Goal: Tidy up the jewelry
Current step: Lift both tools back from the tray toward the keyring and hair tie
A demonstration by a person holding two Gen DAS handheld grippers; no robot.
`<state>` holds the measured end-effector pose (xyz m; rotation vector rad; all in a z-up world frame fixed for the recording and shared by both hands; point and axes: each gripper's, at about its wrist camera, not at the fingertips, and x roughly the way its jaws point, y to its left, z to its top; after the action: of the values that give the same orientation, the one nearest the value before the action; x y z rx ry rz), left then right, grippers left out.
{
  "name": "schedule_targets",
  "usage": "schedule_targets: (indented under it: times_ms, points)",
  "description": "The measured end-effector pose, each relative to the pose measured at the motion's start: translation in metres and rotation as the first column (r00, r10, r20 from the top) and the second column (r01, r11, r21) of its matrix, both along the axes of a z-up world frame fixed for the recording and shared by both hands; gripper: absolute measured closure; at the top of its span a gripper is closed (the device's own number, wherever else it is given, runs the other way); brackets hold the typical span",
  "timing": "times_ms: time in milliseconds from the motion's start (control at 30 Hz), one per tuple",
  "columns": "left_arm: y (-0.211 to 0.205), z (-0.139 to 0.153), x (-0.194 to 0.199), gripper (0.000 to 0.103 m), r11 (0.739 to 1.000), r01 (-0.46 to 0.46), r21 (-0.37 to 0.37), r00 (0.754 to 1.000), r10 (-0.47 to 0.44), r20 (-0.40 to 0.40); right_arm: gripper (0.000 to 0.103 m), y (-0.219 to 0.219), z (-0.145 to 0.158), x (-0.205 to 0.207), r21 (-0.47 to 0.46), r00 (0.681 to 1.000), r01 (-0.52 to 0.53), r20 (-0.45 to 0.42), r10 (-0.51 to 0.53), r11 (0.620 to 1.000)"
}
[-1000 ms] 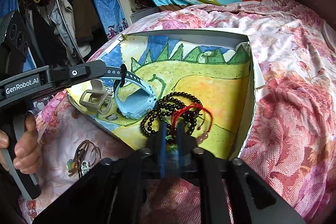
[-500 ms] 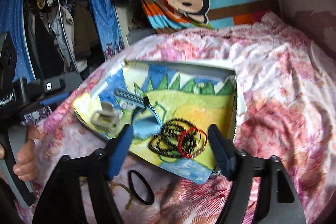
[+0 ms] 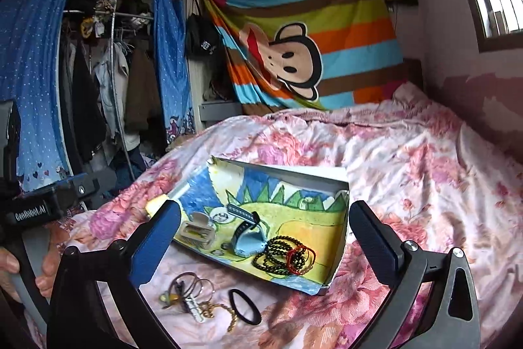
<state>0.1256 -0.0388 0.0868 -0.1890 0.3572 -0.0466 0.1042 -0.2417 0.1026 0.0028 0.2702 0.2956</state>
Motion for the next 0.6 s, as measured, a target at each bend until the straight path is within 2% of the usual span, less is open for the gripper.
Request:
schedule_targets:
  times_ms: [300,600]
  points:
    - [0.016,-0.013,-0.054,0.000,0.999,-0.013,0.051,1.000,0.013,0.017,0.002,0.012,0.005,-0.056,-0.057,0.999,0.006,0.042,-0.003,0.998]
    - [0.026,-0.041,-0.088,0.000,0.994,-0.009,0.112,1.000,0.011,-0.016,0.002,0.010,-0.021,-0.092,-0.074,1.000,0.026,-0.014,-0.027,0.997]
